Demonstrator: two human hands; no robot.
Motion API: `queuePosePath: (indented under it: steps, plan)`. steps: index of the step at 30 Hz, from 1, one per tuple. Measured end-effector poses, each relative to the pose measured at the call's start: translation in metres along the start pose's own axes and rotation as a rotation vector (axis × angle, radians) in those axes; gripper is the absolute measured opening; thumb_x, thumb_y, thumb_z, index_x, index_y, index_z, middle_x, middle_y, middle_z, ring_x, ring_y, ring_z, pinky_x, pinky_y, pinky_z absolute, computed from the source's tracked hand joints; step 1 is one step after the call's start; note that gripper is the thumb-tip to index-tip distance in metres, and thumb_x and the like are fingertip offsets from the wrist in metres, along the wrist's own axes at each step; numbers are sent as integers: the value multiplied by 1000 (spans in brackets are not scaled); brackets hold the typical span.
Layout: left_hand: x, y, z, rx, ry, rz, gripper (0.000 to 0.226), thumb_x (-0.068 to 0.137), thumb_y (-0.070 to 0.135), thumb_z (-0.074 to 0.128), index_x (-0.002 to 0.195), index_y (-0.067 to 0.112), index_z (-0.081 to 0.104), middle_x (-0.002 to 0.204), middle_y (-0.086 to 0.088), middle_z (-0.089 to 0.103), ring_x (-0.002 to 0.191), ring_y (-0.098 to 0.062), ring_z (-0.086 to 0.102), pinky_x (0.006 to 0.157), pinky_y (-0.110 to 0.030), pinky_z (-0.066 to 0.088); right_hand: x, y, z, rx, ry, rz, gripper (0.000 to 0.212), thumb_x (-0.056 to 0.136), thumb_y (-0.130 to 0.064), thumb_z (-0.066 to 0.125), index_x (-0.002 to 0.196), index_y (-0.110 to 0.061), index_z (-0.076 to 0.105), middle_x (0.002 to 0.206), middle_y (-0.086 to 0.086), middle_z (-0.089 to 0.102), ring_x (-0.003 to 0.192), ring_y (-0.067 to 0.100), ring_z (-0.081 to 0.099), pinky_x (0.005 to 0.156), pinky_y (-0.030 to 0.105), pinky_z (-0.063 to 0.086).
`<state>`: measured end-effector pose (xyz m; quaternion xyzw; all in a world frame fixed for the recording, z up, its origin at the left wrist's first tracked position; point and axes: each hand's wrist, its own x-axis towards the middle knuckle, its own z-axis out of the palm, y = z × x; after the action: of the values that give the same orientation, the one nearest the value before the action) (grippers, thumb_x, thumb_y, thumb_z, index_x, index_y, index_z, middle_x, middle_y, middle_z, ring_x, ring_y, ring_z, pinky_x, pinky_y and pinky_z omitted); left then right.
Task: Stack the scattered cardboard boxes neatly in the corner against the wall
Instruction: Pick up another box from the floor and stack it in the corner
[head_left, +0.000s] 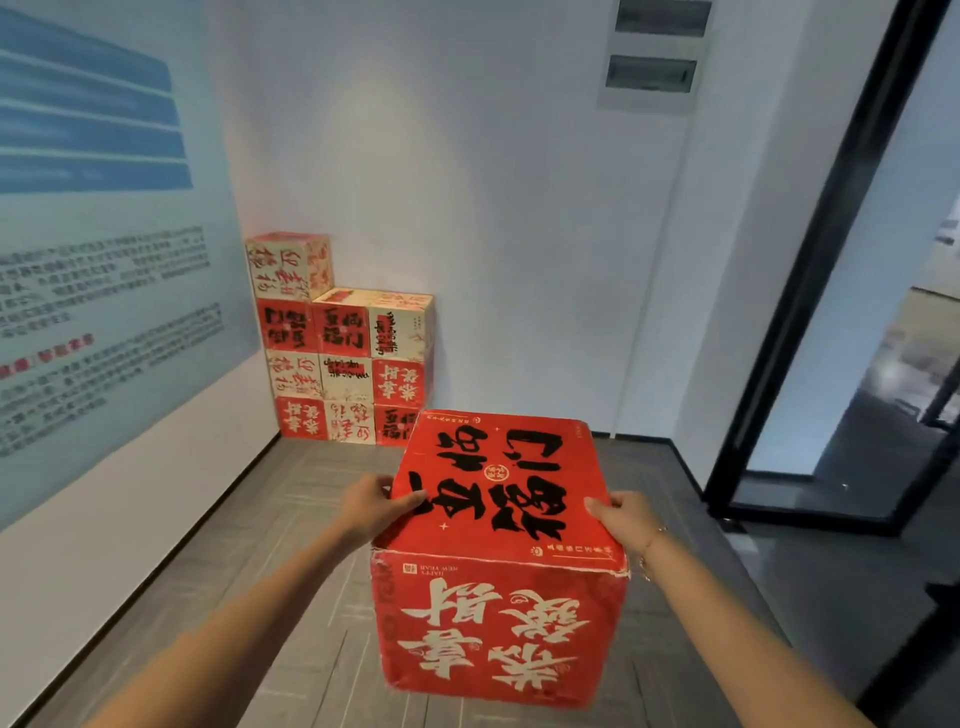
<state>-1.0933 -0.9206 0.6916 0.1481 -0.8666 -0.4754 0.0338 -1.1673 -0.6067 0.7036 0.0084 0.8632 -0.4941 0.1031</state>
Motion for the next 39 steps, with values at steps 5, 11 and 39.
queuePosePath:
  steps: [5,11,39]
  plan:
    - [85,-28,-69,78,67,-8,25,81,44,71,91,21,66,76,6,66,65,-7,64,51,-15,45,77,-56,72,33,-25,-7,15,91,-25,58,83,-15,65,86,11,71,82,27,70,81,42,56]
    - [188,-54,-137,96,112,-15,24,81,44,71,90,22,67,79,6,67,68,-6,63,54,-16,45,169,-120,141,53,-35,-2,16,90,-29,58,89,-14,65,89,10,72,82,25,69,83,44,56]
    - [627,-97,-292,83,338,-67,28,81,46,70,88,19,73,79,1,74,72,-13,69,66,-28,54,617,-349,308,-42,-196,-183,33,95,-29,49,120,-7,53,106,11,61,90,24,58,79,31,46]
